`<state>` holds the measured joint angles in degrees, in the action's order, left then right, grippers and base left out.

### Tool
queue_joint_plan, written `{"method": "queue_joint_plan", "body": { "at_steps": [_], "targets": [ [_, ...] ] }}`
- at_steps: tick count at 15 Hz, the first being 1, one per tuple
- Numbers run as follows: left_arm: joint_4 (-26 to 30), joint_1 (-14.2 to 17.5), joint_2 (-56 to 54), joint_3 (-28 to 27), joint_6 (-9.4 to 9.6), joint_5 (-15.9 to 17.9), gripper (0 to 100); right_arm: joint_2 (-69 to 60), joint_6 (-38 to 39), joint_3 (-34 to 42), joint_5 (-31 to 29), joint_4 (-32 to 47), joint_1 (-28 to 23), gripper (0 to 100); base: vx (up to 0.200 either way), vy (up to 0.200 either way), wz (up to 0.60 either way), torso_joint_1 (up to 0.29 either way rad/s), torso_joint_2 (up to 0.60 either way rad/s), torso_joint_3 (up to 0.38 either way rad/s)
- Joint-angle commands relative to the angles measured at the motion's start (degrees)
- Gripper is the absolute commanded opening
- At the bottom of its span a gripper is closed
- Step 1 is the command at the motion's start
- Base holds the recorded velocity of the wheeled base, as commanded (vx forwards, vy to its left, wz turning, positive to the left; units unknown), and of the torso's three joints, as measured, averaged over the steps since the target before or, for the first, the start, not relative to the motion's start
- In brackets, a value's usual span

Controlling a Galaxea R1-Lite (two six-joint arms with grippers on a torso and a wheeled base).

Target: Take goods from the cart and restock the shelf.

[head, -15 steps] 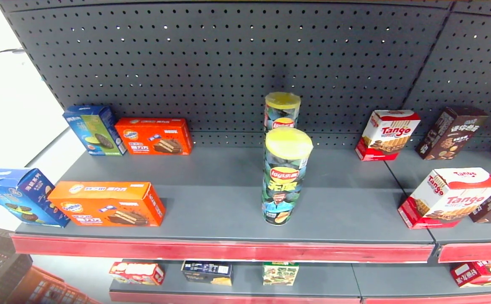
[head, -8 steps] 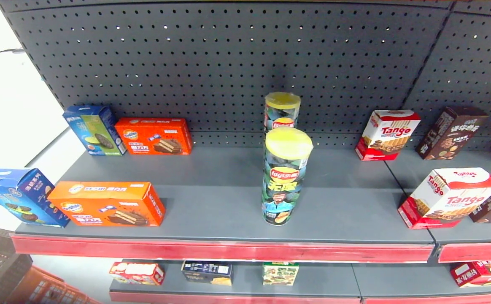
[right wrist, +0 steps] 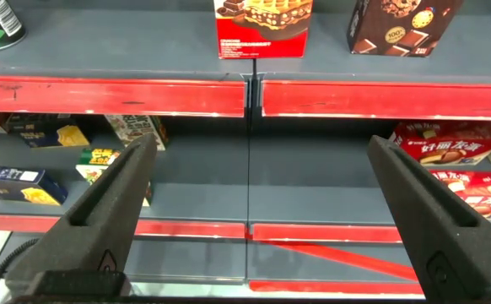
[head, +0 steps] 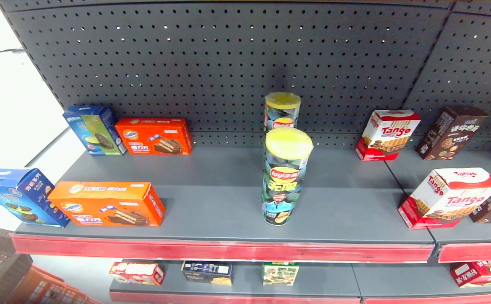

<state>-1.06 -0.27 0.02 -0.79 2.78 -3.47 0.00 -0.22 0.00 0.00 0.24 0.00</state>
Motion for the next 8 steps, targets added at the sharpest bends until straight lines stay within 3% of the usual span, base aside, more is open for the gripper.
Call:
{"method": "queue_joint_plan", "body": {
  "at_steps": [1,2,3,4,5,8],
  "targets": [
    [-0.3,0.0,0.0,0.1,1.62,-2.9,100,0.0,0.0,0.0,0.0,0.0,0.0,100,0.000,0.000,0.00,0.000,0.00,0.000],
    [-0.5,-0.1,0.0,0.2,1.70,-4.2,100,0.0,0.0,0.0,0.0,0.0,0.0,100,0.000,0.000,0.00,0.000,0.00,0.000],
    [-1.1,-0.2,0.0,0.4,-1.72,-1.4,100,0.0,0.0,0.0,0.0,0.0,0.0,100,0.000,0.000,0.00,0.000,0.00,0.000],
    [-1.5,-0.2,0.0,0.4,-3.31,4.4,100,0.0,0.0,0.0,0.0,0.0,0.0,100,0.000,0.000,0.00,0.000,0.00,0.000],
    [-1.4,-0.2,0.0,0.4,-3.31,6.6,100,0.0,0.0,0.0,0.0,0.0,0.0,100,0.000,0.000,0.00,0.000,0.00,0.000],
    [-1.4,-0.2,0.0,0.4,-3.48,0.0,100,0.0,0.0,0.0,0.0,0.0,0.0,100,0.000,0.000,0.00,0.000,0.00,0.000]
  ]
}}
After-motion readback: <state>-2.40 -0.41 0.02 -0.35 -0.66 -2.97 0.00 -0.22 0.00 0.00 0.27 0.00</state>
